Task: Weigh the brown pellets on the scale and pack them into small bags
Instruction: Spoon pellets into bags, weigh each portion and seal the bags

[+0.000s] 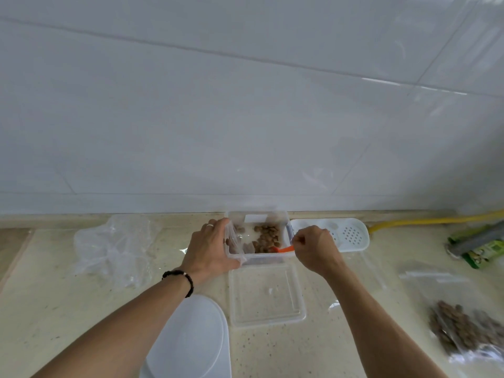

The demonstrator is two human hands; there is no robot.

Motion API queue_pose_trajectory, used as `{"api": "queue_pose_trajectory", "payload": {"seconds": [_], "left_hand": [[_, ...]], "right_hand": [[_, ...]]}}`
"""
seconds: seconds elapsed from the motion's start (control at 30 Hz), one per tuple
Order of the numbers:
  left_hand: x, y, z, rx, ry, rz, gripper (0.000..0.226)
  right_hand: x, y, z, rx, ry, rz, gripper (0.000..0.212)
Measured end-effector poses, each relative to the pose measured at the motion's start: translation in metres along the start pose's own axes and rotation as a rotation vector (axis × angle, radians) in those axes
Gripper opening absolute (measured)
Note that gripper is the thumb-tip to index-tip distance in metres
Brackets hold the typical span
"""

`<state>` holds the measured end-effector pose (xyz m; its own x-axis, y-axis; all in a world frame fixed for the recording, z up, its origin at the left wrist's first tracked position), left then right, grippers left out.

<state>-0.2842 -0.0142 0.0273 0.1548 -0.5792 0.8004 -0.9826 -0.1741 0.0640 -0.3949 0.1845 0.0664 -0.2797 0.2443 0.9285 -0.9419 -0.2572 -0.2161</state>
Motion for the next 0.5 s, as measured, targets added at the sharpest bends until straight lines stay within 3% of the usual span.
{"api": "queue_pose_trajectory", "payload": {"seconds": [0.23, 0.5], "left_hand": [[-0.001, -0.003, 0.002, -0.029, -0.027, 0.017, 0.090], [0.001, -0.002, 0.013, 0.007, -0.042, 0.035, 0.101]], "right_hand": [[-0.039, -0.004, -0.021, -0.331, 0.690, 0.229, 0.028], [-0.047, -0.013, -0.041, -0.506, 1.035, 0.225, 0.025]]}}
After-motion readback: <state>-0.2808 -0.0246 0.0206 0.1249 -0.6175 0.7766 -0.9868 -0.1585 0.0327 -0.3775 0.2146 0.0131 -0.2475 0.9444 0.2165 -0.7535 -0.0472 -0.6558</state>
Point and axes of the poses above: each hand's wrist, its own y-axis towards the middle knuckle, its own x-axis out of the back of the hand, z = x × y, the point moved 10 cm from there along y, towards the middle knuckle, and after that the axes turned 10 degrees about -x, right-handed, at the moved point
